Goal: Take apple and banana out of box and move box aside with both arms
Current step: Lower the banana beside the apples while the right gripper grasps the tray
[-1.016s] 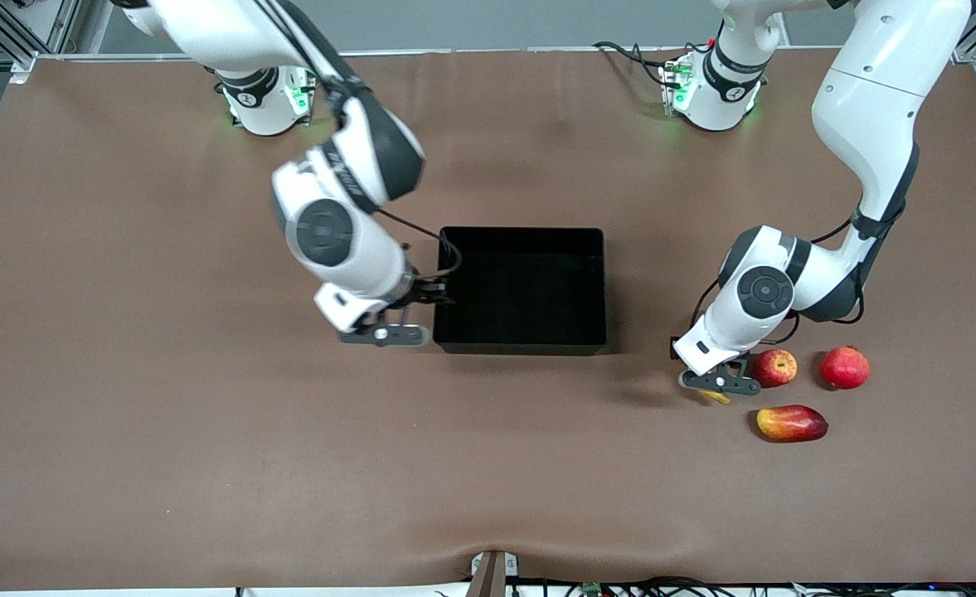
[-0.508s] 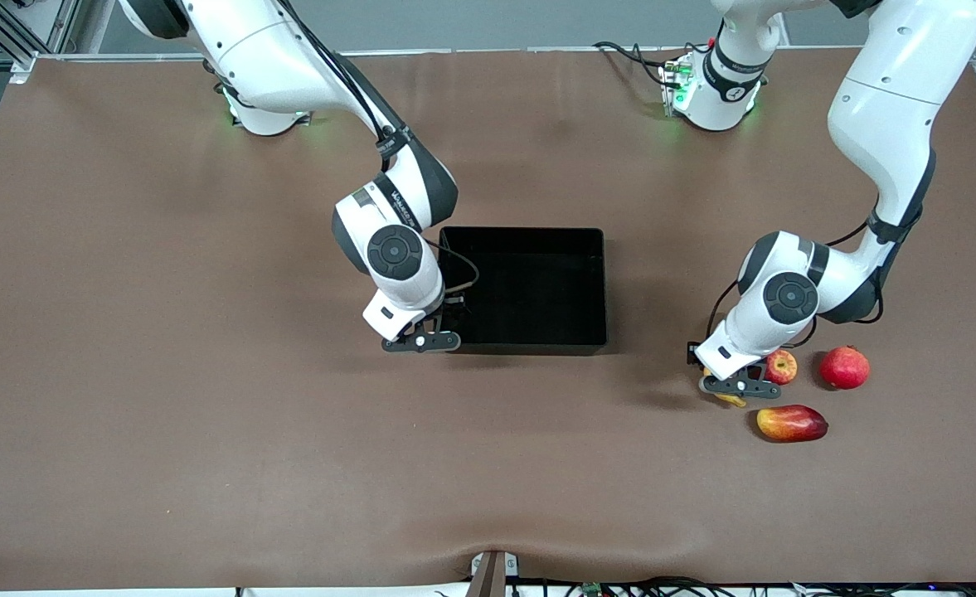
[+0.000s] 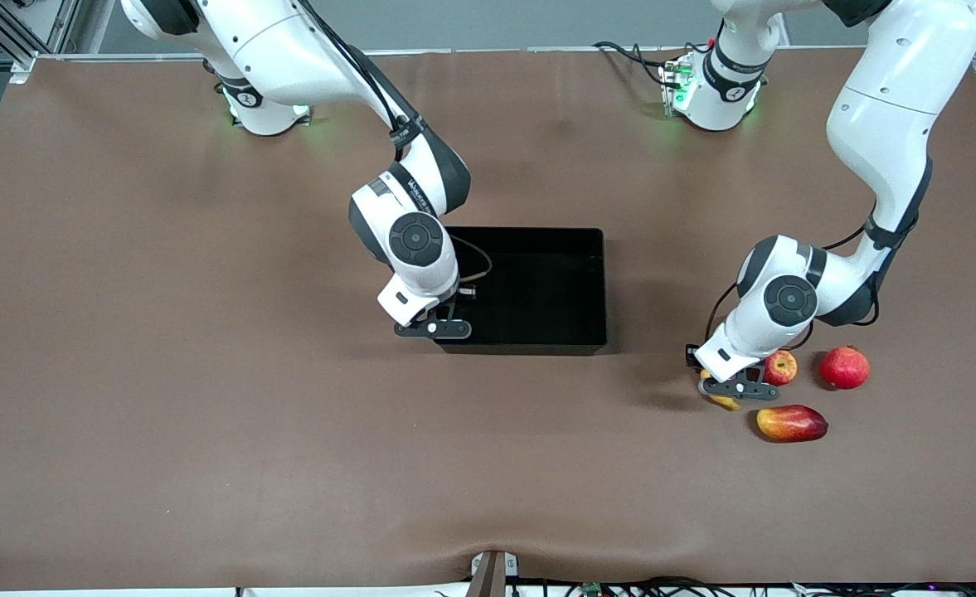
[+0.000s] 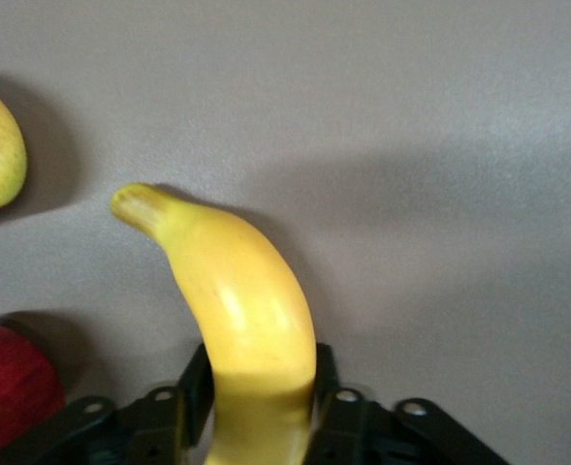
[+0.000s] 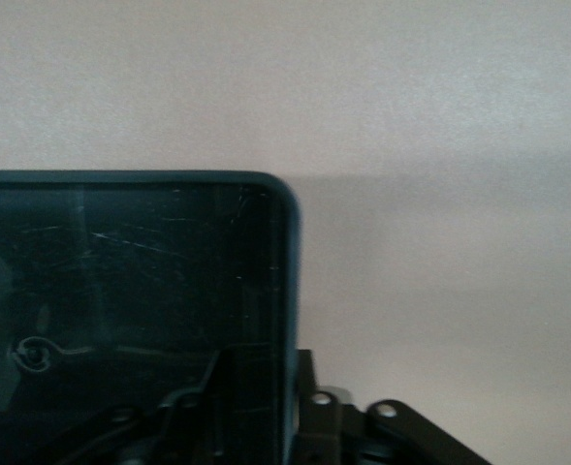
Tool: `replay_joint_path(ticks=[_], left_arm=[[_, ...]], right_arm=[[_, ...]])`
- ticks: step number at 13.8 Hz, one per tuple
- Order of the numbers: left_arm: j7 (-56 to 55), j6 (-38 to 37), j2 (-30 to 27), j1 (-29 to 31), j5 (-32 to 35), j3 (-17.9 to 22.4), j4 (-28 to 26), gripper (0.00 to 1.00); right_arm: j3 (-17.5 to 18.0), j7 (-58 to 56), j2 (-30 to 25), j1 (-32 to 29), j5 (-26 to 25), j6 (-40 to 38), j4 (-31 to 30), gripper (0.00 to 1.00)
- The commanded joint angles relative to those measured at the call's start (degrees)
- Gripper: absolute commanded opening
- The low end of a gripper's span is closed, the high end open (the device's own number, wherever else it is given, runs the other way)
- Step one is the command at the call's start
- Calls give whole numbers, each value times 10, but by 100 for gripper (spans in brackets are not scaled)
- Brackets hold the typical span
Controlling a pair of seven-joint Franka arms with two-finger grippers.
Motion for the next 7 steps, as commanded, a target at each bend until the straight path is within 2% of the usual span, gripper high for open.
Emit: replay_joint_path(ticks=[1, 4, 7], left_arm=[[-6, 3, -17, 6, 7, -5, 4, 100], [-6, -31, -73, 5, -12, -12, 11, 100], [-5, -137, -129, 4, -52, -20, 65, 100]], right_arm=[[-4, 9, -17, 0, -9, -6, -10, 0], [-5, -1, -37, -16, -9, -48, 7, 0], [-2, -65, -85, -78, 8, -99, 8, 0]])
